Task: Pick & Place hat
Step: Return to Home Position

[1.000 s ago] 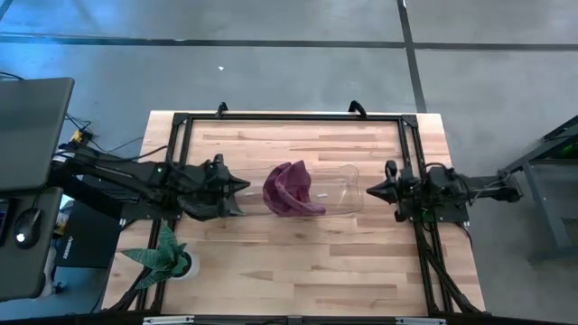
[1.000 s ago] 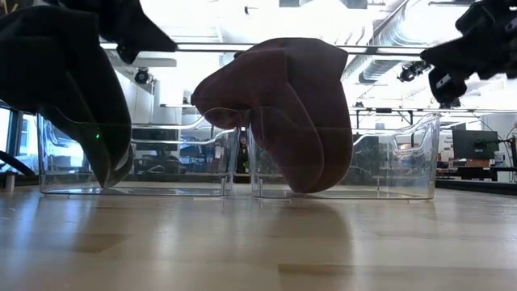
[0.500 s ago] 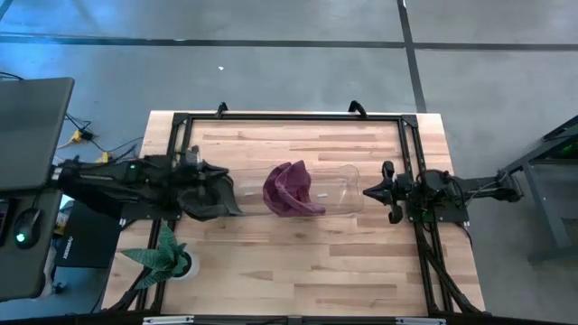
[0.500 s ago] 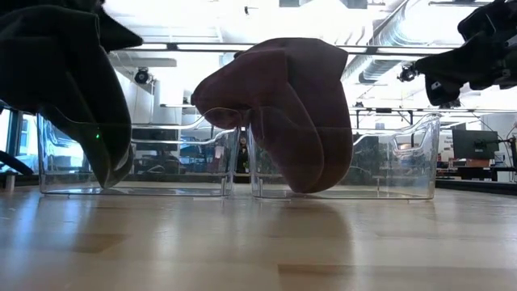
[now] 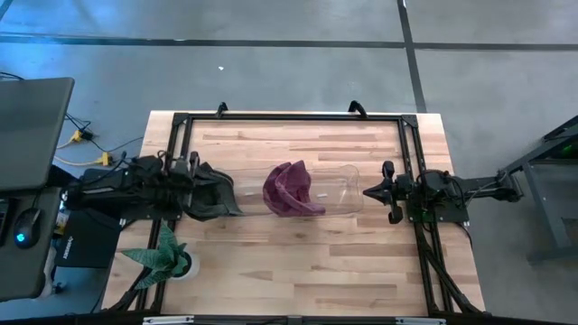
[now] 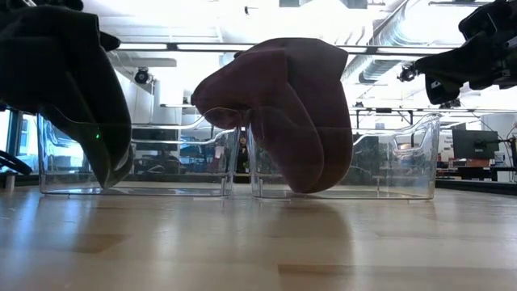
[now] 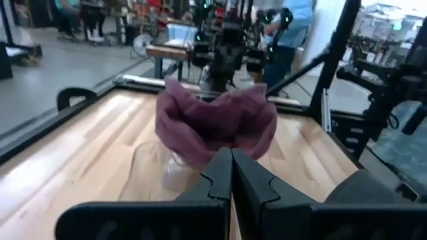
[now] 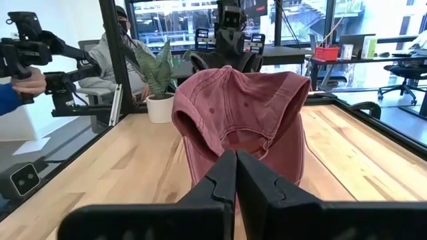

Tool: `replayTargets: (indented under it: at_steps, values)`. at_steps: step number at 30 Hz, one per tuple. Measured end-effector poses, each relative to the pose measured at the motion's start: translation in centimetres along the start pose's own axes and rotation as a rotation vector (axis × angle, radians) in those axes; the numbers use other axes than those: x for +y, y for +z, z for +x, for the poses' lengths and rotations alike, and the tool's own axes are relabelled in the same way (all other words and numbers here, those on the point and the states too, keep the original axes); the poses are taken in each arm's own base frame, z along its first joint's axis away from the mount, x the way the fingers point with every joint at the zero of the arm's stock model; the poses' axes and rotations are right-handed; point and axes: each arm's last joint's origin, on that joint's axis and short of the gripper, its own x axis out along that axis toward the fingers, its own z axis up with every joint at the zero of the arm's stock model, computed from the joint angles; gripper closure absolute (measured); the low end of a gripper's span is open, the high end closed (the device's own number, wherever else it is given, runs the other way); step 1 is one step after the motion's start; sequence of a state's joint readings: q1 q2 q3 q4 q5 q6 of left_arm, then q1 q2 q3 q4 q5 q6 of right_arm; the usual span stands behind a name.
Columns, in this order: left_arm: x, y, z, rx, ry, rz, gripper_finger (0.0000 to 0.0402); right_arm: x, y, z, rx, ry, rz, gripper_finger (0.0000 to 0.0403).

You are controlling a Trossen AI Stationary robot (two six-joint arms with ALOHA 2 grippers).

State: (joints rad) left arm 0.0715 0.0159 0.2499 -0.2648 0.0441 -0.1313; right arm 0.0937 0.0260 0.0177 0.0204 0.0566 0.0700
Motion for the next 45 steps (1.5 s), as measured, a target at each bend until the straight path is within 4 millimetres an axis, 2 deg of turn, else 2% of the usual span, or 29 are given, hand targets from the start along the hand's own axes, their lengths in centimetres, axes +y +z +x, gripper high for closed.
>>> replayTargets:
  at_steps: [7, 15, 20, 32, 45]
  values:
    - [0.3, -0.3, 0.1, -0.034, 0.083, 0.024, 0.0401, 0.0, 0.0, 0.0, 0.001, 0.0, 0.0, 0.0395]
    - [0.4, -2.8, 1.5, -0.087, 0.129, 0.02, 0.0401, 0.0, 0.0, 0.0, 0.001, 0.0, 0.0, 0.0396]
    - [-0.4, -3.6, 1.6, -0.065, 0.134, 0.027, 0.0401, 0.0, 0.0, 0.0, 0.001, 0.0, 0.0, 0.0394]
    - [-1.9, -4.4, 1.2, 0.005, 0.073, 0.099, 0.0401, 0.0, 0.0, 0.0, 0.001, 0.0, 0.0, 0.0394]
    - [-2.1, -4.6, 1.2, 0.013, 0.04, 0.124, 0.0402, 0.0, 0.0, 0.0, 0.001, 0.0, 0.0, 0.0394]
